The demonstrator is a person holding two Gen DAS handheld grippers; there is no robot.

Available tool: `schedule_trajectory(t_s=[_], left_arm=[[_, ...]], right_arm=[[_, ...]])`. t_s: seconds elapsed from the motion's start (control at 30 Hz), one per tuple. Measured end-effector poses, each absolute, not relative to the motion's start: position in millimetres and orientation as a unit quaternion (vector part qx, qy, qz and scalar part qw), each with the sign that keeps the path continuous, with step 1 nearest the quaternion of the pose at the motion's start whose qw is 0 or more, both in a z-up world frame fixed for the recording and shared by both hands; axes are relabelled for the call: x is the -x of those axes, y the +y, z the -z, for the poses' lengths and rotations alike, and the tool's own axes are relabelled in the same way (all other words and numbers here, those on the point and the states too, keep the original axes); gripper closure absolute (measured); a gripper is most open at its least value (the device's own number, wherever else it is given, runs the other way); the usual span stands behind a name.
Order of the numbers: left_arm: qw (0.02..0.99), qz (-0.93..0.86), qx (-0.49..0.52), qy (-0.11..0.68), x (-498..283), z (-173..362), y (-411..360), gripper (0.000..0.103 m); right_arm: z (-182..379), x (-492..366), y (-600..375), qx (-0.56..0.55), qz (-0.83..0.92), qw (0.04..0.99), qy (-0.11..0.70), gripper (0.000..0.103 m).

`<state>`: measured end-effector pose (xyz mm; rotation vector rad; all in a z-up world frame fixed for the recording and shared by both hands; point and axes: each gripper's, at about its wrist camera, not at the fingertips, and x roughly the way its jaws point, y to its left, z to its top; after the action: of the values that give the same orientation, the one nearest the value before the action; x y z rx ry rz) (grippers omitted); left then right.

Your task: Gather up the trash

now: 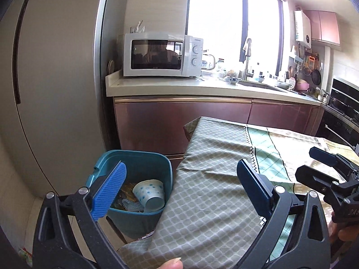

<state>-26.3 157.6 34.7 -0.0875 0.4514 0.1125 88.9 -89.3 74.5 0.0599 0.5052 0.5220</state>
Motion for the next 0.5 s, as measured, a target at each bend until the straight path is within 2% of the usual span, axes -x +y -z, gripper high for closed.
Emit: schedule_trajectory(t_s=[0.5], left_arm=[[0.987,-0.036,0.011,0.159,53.4,-59.0,91.7,0.006]], right_arm=[[-89.3,-40.6,-158.8,-0.028,-0.149,0.974,0.17,0.007]])
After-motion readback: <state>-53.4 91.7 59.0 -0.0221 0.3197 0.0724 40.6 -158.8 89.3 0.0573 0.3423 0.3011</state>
